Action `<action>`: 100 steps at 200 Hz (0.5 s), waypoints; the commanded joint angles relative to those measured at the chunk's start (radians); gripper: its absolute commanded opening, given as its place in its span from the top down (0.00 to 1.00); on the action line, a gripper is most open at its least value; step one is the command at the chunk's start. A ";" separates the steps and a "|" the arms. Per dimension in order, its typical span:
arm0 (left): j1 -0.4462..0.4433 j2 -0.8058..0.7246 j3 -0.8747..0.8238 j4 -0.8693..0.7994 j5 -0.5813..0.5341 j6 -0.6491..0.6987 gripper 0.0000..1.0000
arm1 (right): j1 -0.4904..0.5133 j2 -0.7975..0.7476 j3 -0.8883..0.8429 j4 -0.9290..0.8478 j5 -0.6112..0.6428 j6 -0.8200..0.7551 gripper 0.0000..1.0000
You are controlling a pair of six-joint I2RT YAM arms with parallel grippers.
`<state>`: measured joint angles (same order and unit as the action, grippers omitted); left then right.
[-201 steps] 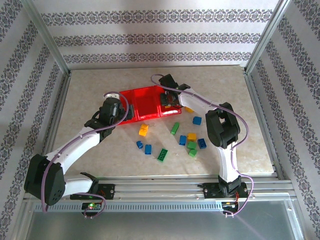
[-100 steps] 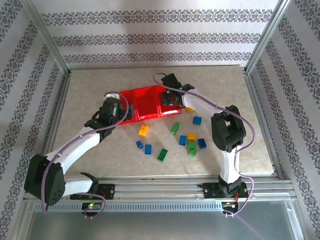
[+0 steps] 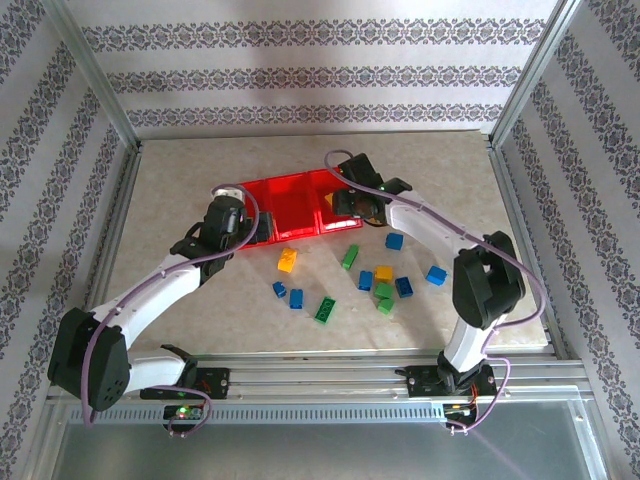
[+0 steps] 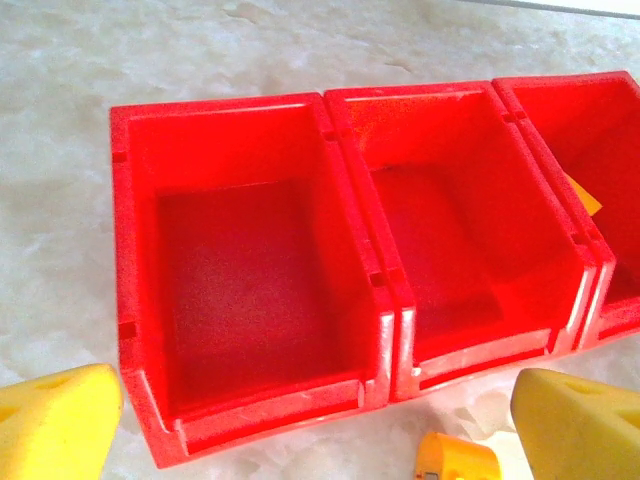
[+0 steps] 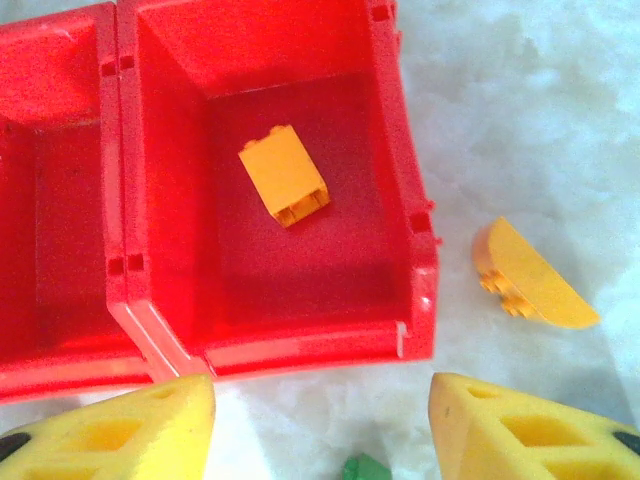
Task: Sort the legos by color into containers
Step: Pick up the lego from the middle-left of the table.
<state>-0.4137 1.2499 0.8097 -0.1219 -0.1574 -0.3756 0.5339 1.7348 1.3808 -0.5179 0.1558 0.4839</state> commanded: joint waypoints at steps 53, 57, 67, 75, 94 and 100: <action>-0.093 0.008 0.023 -0.108 0.038 -0.050 0.00 | -0.012 -0.219 -0.235 -0.002 0.077 0.101 0.29; -0.099 0.008 0.023 -0.113 0.038 -0.052 0.00 | -0.012 -0.227 -0.253 -0.003 0.079 0.106 0.29; -0.113 0.010 0.024 -0.126 0.036 -0.058 0.00 | -0.015 -0.252 -0.286 -0.007 0.084 0.118 0.28; -0.125 0.011 0.022 -0.136 0.037 -0.064 0.00 | -0.017 -0.270 -0.313 -0.012 0.089 0.128 0.27; -0.160 0.010 0.019 -0.156 0.036 -0.077 0.00 | -0.024 -0.314 -0.374 -0.017 0.099 0.153 0.24; -0.172 0.012 0.017 -0.162 0.032 -0.080 0.00 | -0.027 -0.330 -0.391 -0.018 0.101 0.161 0.23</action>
<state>-0.5407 1.2522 0.8101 -0.2169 -0.1272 -0.4210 0.5209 1.4666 1.0508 -0.5220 0.2146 0.5903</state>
